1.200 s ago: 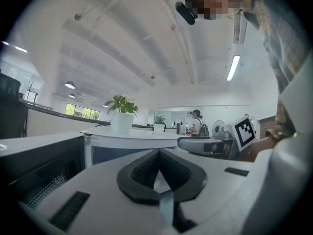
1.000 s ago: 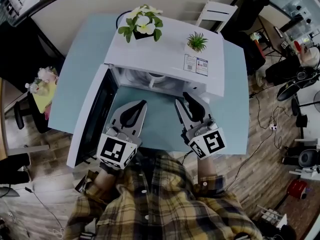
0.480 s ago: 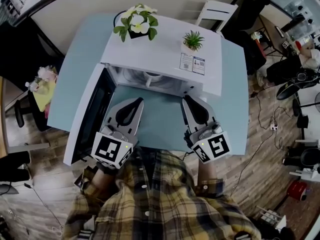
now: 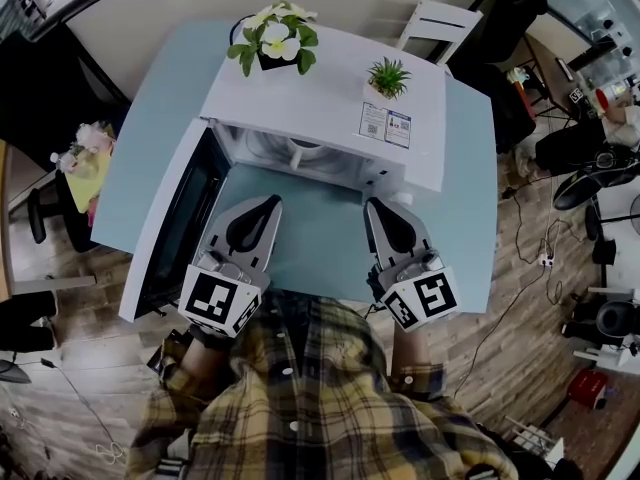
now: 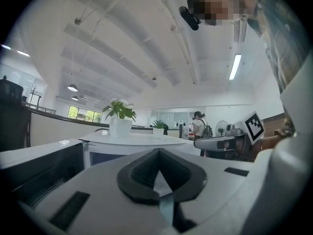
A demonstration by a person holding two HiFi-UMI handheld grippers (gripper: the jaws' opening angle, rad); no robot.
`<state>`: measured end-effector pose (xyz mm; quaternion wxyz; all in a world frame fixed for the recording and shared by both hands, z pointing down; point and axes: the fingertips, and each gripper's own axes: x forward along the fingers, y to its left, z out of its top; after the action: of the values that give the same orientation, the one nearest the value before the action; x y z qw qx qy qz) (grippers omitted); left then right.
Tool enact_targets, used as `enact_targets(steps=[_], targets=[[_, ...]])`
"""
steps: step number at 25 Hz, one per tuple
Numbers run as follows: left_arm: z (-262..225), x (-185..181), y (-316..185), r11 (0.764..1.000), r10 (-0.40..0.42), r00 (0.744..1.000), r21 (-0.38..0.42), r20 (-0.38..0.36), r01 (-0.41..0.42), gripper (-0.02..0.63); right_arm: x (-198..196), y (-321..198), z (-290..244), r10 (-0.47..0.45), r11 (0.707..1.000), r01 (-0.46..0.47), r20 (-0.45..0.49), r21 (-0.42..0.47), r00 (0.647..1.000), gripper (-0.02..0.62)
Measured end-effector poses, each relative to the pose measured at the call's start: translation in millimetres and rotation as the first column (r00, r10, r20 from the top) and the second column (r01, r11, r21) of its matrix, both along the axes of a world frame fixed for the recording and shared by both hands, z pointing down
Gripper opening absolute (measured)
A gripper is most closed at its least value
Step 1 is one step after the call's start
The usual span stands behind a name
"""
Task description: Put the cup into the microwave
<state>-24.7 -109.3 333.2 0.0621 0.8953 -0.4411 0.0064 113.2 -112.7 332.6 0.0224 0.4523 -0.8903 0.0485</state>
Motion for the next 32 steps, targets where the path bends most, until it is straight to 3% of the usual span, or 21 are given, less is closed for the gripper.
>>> enact_targets(steps=[32], targets=[[6, -4, 10, 1.0, 0.012, 1.0, -0.016, 0.0, -0.012, -0.008, -8, 9, 3, 0.007, 1.0, -0.007, -0.027, 0.004, 1.0, 0.002]])
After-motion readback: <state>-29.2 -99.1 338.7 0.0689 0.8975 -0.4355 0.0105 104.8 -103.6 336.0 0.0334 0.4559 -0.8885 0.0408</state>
